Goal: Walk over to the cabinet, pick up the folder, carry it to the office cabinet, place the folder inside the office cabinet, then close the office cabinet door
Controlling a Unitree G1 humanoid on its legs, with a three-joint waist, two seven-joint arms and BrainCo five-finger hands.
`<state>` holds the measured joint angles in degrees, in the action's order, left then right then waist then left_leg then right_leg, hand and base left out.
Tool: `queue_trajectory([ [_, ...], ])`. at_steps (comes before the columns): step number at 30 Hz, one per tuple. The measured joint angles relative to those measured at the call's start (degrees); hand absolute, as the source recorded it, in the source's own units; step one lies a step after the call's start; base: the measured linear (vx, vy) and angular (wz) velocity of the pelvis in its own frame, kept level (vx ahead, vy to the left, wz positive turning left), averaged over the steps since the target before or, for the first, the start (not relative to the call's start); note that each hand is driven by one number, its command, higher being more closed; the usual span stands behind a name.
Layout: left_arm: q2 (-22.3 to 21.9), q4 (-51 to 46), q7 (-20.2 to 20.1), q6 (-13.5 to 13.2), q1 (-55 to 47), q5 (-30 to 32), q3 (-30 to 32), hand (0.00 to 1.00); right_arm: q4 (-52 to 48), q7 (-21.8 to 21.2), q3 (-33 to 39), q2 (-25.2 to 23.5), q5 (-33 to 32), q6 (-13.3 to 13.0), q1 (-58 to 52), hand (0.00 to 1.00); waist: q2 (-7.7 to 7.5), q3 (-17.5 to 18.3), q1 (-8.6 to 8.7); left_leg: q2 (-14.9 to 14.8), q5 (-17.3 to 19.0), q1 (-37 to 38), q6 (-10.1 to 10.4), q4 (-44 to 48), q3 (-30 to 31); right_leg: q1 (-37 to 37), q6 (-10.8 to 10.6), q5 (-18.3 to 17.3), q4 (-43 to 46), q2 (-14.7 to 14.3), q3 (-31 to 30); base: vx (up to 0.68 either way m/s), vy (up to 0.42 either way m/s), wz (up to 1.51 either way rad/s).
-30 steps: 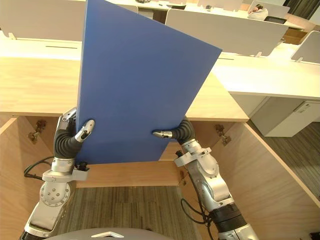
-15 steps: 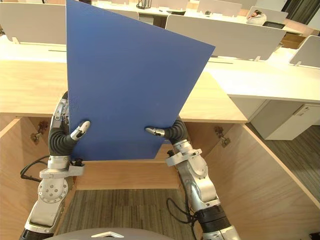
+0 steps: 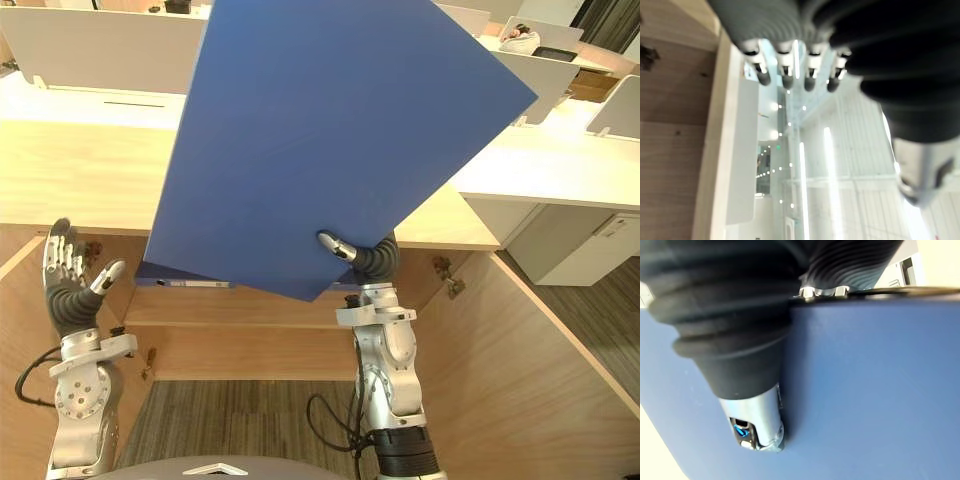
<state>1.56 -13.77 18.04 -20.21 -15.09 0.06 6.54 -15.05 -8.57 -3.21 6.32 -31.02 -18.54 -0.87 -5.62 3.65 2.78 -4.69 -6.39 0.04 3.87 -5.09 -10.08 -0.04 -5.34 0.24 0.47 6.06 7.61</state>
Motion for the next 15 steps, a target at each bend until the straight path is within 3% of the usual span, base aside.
queue_trajectory([
  [6, -1.63, 5.59, -1.09, 1.39, -2.16, 0.01, 1.26, 0.0, 0.01, 1.64, 0.22, -1.65, 2.61, 0.01, -1.99, 1.0, 0.25, -0.17, -0.03, -0.03, 0.23, -0.18, 0.36, 0.0, 0.55, 0.05, -0.01, -0.32, 0.22, 0.03, 0.69, 0.0, 0.0, 0.04],
  [15, -1.45, 23.75, -3.71, 5.21, -2.11, 3.57, 1.22, 0.0, 1.21, 3.99, -1.9, -2.48, 12.51, 0.2, -5.7, 1.0, 0.37, -0.51, -0.4, -0.06, 0.18, -0.92, 0.28, 0.0, 0.71, -0.51, -0.03, -0.41, 0.04, 0.02, 0.92, 0.0, 0.0, 0.0],
])
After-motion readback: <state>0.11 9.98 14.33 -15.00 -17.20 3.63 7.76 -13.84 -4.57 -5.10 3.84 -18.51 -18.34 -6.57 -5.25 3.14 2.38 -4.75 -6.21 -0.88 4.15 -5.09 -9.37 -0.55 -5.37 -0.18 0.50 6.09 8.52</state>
